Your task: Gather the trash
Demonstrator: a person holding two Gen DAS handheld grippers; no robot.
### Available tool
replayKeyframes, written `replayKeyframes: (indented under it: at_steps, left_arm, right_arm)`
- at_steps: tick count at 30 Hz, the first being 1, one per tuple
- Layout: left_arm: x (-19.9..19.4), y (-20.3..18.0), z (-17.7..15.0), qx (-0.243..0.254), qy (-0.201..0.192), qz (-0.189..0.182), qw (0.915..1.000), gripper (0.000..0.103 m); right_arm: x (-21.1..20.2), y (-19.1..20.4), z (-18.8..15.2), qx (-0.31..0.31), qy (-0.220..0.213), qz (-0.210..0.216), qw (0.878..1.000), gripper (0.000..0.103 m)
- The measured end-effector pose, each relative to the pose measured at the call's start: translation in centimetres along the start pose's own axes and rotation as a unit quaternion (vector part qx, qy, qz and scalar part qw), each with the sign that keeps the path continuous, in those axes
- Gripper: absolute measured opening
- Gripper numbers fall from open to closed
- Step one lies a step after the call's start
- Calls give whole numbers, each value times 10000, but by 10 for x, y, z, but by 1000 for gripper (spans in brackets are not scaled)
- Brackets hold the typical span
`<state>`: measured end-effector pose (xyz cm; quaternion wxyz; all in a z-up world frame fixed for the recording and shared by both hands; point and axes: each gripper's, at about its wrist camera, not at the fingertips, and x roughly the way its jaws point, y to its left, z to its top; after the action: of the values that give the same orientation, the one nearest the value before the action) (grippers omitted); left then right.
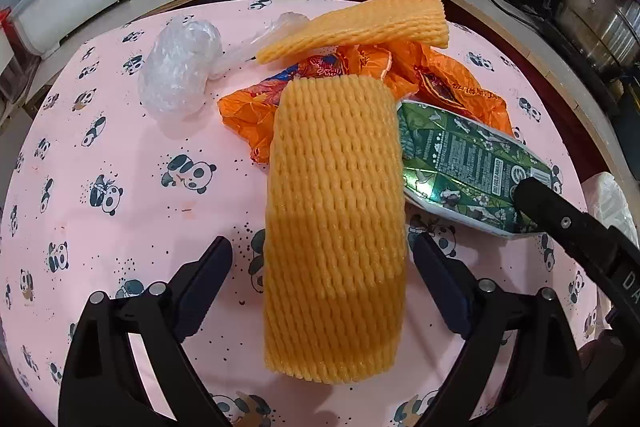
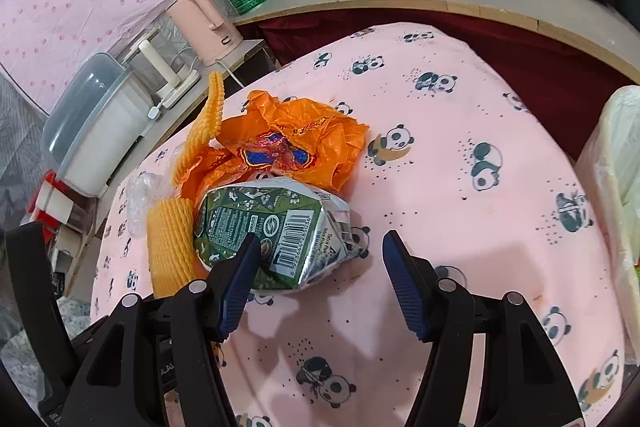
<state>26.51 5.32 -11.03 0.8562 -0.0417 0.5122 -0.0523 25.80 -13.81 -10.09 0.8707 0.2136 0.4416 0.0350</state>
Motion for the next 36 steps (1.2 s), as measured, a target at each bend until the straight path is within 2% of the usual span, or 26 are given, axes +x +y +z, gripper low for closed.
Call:
replayKeyframes:
  at_steps: [2, 4, 6, 11, 17, 26, 36]
  left_arm:
    - [2, 1, 0, -3, 45, -60, 10000, 72]
    - [1, 2, 0, 3, 15, -47, 10000, 66]
    - [-1, 2, -1, 6, 13, -79, 10000, 53]
    - [-7, 3, -5, -68, 76, -233, 9997, 29]
    - [-22, -3, -19, -12, 57, -306, 9995, 26]
    - [-54, -9, -39, -11, -19, -363, 9993, 26]
    - [-92, -32, -57, 210, -199, -511, 9983, 26]
  right_arm:
    - [2, 1, 0, -9, -19, 19, 10000, 62]
    - [4, 4, -1, -30, -9, 54, 10000, 61]
    - [5, 6, -2, -51, -15, 120, 9999, 51]
    - [-4, 6, -7, -45, -83, 203, 9998, 44]
    - [-23, 10, -17, -145, -170, 189, 9996, 36]
    - [-65, 9, -39, -214, -370, 23, 9991, 35]
    - [-117, -11, -50, -114, -731, -211, 9970, 33]
